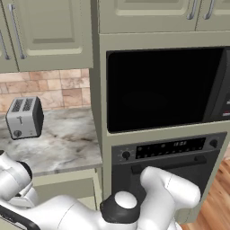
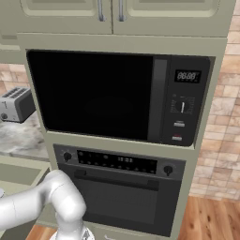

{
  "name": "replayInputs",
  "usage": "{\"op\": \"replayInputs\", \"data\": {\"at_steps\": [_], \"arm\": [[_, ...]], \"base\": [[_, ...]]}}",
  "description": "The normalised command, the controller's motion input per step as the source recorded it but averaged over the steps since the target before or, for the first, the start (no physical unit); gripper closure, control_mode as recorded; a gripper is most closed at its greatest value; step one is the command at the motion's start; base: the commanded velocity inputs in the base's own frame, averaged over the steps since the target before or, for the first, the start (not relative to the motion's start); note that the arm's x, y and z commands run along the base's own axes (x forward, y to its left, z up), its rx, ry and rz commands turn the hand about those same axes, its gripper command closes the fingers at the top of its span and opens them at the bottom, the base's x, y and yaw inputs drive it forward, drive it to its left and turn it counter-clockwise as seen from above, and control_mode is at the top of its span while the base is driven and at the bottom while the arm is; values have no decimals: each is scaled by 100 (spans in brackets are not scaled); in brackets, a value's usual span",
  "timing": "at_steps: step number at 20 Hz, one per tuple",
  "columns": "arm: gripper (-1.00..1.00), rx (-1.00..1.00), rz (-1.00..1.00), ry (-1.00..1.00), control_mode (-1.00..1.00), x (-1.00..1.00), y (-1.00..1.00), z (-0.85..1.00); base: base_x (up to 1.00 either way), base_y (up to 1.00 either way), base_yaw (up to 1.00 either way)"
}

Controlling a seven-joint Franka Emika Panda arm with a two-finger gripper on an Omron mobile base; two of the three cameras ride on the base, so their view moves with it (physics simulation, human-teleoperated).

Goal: Take the pizza cutter from the drawer on the left and place it on the dining counter for cutting.

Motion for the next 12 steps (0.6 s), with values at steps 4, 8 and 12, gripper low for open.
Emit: {"op": "replayInputs", "data": {"at_steps": [4, 8, 12], "arm": [[-100, 0, 0, 0, -100, 3, 0, -8], [-100, 0, 0, 0, -100, 9, 0, -3], [-100, 1, 1, 0, -100, 9, 2, -7]], "base": [[0, 0, 0], [0, 0, 0], [0, 0, 0]]}}
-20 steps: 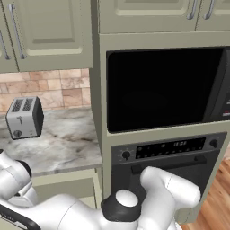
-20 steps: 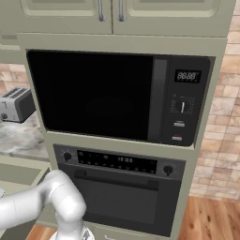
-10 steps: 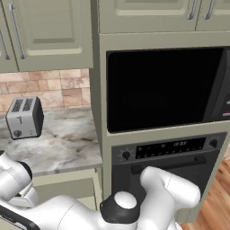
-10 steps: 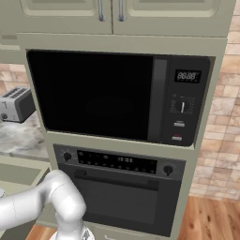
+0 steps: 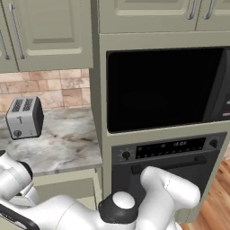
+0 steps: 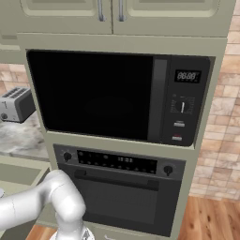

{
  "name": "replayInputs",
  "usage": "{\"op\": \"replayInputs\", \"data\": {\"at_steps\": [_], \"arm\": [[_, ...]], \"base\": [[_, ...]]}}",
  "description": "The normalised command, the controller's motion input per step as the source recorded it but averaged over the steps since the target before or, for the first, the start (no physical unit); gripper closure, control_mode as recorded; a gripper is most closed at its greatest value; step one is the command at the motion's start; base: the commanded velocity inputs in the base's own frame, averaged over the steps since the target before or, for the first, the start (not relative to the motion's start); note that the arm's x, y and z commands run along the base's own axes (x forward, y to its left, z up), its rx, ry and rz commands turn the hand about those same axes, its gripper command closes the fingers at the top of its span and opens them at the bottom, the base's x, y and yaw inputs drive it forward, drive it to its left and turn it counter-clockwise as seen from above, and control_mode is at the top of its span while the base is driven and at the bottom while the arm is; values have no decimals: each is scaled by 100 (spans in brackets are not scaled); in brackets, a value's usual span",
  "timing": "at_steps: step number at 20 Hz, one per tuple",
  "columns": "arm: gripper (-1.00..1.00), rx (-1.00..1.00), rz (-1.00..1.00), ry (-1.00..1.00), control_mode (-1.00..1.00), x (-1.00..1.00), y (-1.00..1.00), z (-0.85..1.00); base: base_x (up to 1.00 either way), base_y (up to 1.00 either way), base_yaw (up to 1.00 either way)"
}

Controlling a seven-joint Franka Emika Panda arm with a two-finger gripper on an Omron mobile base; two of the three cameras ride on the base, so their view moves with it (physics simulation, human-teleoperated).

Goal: Take the pizza cutter from the drawer on the left and place it on the dining counter for cutting.

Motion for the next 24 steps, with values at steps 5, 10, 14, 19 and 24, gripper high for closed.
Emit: {"op": "replayInputs", "data": {"at_steps": [5, 10, 14, 19, 24], "arm": [[-100, 6, 4, 0, -100, 0, 0, -15], [-100, 7, 6, 0, -100, 0, 0, -15], [-100, 1, 5, 0, -100, 0, 0, -10], [-100, 0, 1, 0, -100, 0, 0, -4], [-100, 0, 0, 0, -100, 0, 0, 0]], "base": [[0, 0, 0], [0, 0, 0], [0, 0, 0], [0, 0, 0], [0, 0, 0]]}}
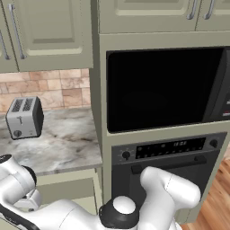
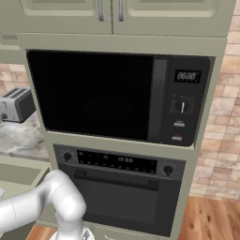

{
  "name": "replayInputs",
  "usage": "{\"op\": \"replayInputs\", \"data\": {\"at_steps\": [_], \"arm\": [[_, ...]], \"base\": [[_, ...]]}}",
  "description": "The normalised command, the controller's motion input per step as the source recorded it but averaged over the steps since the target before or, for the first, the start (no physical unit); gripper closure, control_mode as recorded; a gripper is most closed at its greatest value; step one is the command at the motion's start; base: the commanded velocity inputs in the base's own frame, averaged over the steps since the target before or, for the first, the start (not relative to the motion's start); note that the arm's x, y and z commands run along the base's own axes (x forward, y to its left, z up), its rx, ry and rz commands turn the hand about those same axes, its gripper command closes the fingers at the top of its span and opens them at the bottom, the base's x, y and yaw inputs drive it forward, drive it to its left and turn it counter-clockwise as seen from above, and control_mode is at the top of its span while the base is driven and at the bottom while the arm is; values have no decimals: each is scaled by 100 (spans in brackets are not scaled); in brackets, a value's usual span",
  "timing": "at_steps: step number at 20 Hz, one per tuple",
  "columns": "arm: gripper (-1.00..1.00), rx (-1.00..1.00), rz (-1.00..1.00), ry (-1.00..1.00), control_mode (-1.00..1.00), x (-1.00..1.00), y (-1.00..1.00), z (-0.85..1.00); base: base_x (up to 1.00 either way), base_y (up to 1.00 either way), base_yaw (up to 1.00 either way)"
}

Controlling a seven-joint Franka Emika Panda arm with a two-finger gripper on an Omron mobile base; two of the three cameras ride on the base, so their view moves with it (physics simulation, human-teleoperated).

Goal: Take the pizza cutter from the drawer on the left and place it on the dining counter for cutting.

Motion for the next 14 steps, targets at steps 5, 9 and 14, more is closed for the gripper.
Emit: {"op": "replayInputs", "data": {"at_steps": [5, 9, 14], "arm": [[-100, 1, 0, 0, -100, 0, 0, -3], [-100, 1, 0, 0, -100, 0, 2, -2], [-100, 0, 0, 0, -100, 0, 1, -6]], "base": [[0, 0, 0], [0, 0, 0], [0, 0, 0]]}}
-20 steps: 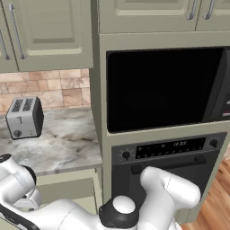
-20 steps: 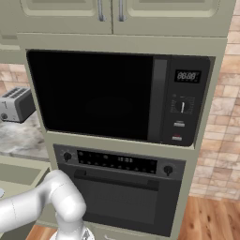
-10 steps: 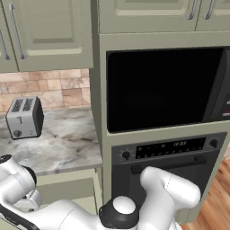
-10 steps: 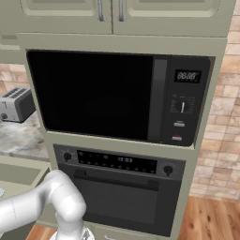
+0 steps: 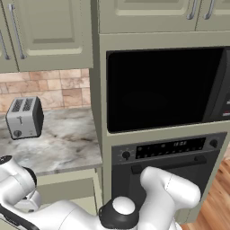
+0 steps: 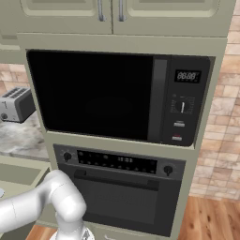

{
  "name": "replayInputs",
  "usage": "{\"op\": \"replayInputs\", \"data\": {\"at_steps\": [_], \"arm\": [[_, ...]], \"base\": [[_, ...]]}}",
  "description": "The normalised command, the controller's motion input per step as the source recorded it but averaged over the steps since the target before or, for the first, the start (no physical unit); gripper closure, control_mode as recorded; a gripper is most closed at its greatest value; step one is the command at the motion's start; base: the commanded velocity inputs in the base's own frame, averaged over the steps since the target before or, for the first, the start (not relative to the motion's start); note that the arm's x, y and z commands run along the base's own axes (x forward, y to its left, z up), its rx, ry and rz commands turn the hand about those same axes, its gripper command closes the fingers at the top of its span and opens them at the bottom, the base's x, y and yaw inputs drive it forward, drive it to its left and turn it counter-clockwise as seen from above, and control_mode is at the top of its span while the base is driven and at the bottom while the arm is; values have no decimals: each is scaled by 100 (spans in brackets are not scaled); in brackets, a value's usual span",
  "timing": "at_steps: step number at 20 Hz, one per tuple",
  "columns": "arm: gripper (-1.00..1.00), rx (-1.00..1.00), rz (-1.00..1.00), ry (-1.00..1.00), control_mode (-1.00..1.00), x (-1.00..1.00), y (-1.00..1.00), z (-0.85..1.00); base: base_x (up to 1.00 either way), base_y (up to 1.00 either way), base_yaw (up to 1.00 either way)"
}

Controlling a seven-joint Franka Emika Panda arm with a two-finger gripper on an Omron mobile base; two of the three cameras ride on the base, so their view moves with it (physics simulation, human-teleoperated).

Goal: Take the pizza cutter from the drawer on the left and place it on the dining counter for cutting.

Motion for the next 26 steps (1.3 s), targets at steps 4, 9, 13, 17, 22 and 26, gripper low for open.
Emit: {"op": "replayInputs", "data": {"at_steps": [4, 9, 13, 17, 22, 26], "arm": [[-100, 0, 0, 0, -100, 0, 0, -10], [-100, 0, 0, 0, -100, 0, 0, -7], [-100, 3, 0, -1, -100, 0, 0, -9], [-100, 3, 0, -3, -100, 0, 0, -14], [-100, 0, 0, -9, -100, 0, 0, -32], [-100, 0, 0, -8, -100, 0, 0, -26]], "base": [[0, 0, 0], [0, 0, 0], [0, 0, 0], [0, 0, 0], [0, 0, 0], [0, 0, 0]]}}
